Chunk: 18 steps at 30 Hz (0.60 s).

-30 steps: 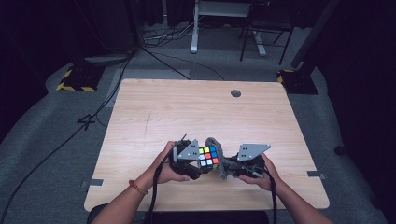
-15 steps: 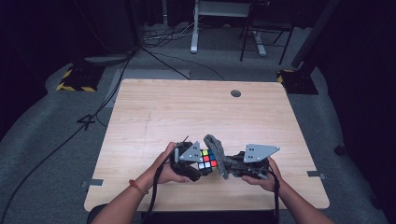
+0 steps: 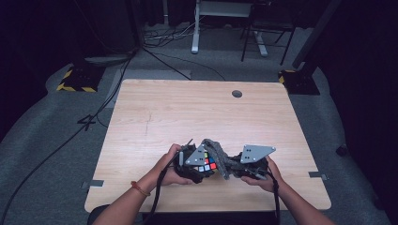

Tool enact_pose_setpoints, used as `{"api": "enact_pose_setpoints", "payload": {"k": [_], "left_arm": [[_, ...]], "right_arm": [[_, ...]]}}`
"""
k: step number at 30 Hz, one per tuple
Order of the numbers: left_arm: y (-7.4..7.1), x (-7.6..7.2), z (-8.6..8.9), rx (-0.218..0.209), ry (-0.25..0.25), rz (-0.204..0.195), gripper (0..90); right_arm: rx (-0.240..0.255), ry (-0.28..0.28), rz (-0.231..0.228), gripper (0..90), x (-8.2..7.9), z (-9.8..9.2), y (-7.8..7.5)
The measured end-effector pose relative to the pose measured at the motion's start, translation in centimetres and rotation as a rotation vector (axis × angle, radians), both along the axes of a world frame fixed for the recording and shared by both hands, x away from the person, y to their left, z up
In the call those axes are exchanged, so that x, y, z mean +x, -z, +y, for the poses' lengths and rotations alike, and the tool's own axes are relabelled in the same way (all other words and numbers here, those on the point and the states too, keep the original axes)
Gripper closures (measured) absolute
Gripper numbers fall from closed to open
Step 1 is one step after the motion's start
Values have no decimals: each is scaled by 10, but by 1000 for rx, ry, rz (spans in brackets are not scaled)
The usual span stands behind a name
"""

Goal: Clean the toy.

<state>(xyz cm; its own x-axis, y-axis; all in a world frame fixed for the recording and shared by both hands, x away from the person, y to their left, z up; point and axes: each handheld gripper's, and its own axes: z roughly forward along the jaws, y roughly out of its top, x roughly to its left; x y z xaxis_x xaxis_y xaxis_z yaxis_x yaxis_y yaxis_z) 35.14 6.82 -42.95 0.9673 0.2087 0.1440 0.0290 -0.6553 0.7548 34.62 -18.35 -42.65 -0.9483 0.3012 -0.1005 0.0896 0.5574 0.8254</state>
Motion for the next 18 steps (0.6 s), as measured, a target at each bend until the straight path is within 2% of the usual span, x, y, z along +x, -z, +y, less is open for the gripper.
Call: {"api": "enact_pose_setpoints", "payload": {"k": [5, 9, 12, 14, 16, 18], "left_arm": [[-5, 2, 7, -37, -16, -7, 336], [-4, 2, 8, -18, -14, -7, 336], [0, 2, 4, 20, -23, -18, 336], [3, 0, -1, 34, -6, -14, 336], [5, -2, -4, 42, 8, -14, 336], [6, -3, -6, 40, 14, -1, 336]], "right_arm": [[-37, 3, 39, 779, 5, 1, 10], [-36, -7, 25, 778, 1, 2, 7], [0, -30, 7, 778, -3, 1, 2], [38, -43, 9, 778, -6, 1, -4], [26, -38, -23, 777, -9, 2, -7], [37, -30, -23, 777, -8, 0, -8]]}}
